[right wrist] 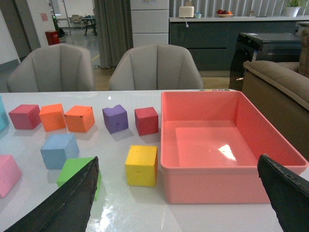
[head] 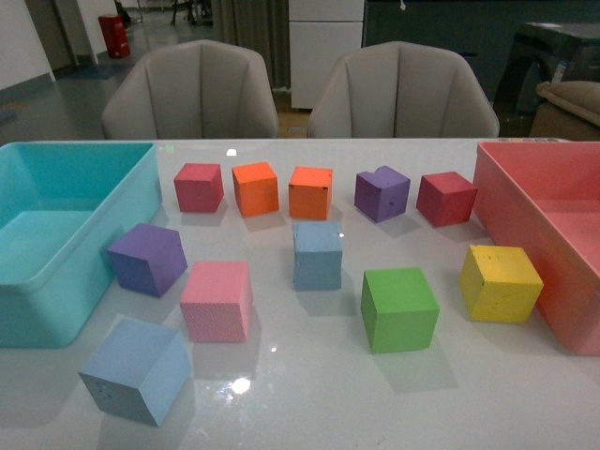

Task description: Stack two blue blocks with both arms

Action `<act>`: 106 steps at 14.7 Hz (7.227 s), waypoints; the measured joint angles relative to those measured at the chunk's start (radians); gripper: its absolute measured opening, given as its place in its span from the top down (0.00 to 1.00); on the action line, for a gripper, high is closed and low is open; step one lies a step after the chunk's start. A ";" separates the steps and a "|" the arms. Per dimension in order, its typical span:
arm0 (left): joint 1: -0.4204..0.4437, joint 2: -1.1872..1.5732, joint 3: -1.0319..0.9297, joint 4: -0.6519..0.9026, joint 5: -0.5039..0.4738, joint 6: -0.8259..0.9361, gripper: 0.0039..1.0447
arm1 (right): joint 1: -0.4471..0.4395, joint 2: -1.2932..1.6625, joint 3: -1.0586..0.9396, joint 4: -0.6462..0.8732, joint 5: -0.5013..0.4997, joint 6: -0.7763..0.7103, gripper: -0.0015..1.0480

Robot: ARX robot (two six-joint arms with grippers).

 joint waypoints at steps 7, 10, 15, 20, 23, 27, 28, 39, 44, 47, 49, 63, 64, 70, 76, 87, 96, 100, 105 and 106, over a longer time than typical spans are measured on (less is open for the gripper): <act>0.019 0.814 0.154 0.672 0.290 0.004 0.06 | 0.000 0.000 0.000 0.000 0.000 0.000 0.06; -0.022 1.114 0.254 0.637 0.436 0.084 0.06 | 0.000 0.000 0.000 0.000 0.000 0.000 0.06; -0.023 1.382 0.350 0.618 0.470 0.207 0.06 | 0.000 0.000 0.000 0.000 0.000 0.000 0.06; -0.010 1.503 0.407 0.615 0.473 0.232 0.06 | 0.000 0.000 0.000 0.000 0.000 0.000 0.06; -0.003 1.576 0.433 0.612 0.467 0.210 0.06 | 0.000 0.000 0.000 0.000 0.000 0.000 0.06; 0.009 1.633 0.439 0.630 0.457 0.185 0.06 | 0.000 0.000 0.000 0.000 0.000 0.000 0.06; 0.009 1.639 0.440 0.634 0.456 0.183 0.06 | 0.000 0.000 0.000 0.000 0.000 0.000 0.06; 0.008 1.754 0.455 0.668 0.444 0.153 0.06 | 0.000 0.000 0.000 0.000 0.000 0.000 0.06; -0.033 1.695 0.454 0.621 0.425 0.139 0.48 | 0.000 0.000 0.000 0.000 0.000 0.000 0.06; -0.093 1.558 0.493 0.520 0.408 0.138 0.52 | 0.000 0.000 0.000 0.000 0.000 0.000 0.06; -0.151 1.531 0.596 0.453 0.371 0.112 0.52 | 0.000 0.000 0.000 0.000 0.000 0.000 0.06; -0.367 2.050 1.428 0.047 0.089 -0.255 0.53 | 0.000 0.000 0.000 0.000 0.000 0.000 0.06; -0.370 2.065 1.444 0.042 0.084 -0.261 0.53 | 0.000 0.000 0.000 0.000 0.000 0.000 0.06; -0.370 2.103 1.472 0.064 0.031 -0.265 0.54 | 0.000 0.000 0.000 0.000 0.000 0.000 0.06; -0.369 2.140 1.490 0.089 -0.001 -0.222 0.28 | 0.000 0.000 0.000 0.000 0.000 0.000 0.06; -0.473 1.730 1.250 0.376 0.055 -0.035 0.06 | 0.000 0.000 0.000 0.000 0.000 0.000 0.06; -0.355 0.851 0.166 0.821 -0.194 0.109 0.90 | 0.000 0.000 0.000 0.000 0.000 -0.002 0.06; -0.129 0.574 0.012 0.755 0.012 0.105 0.99 | 0.000 0.000 0.000 0.000 0.000 -0.002 0.06; 0.014 0.372 -0.065 0.648 0.153 0.105 0.99 | 0.000 0.000 0.000 0.000 0.000 -0.002 0.06; 0.034 0.336 -0.077 0.623 0.175 0.105 0.99 | 0.000 0.000 0.000 0.000 0.000 -0.002 0.06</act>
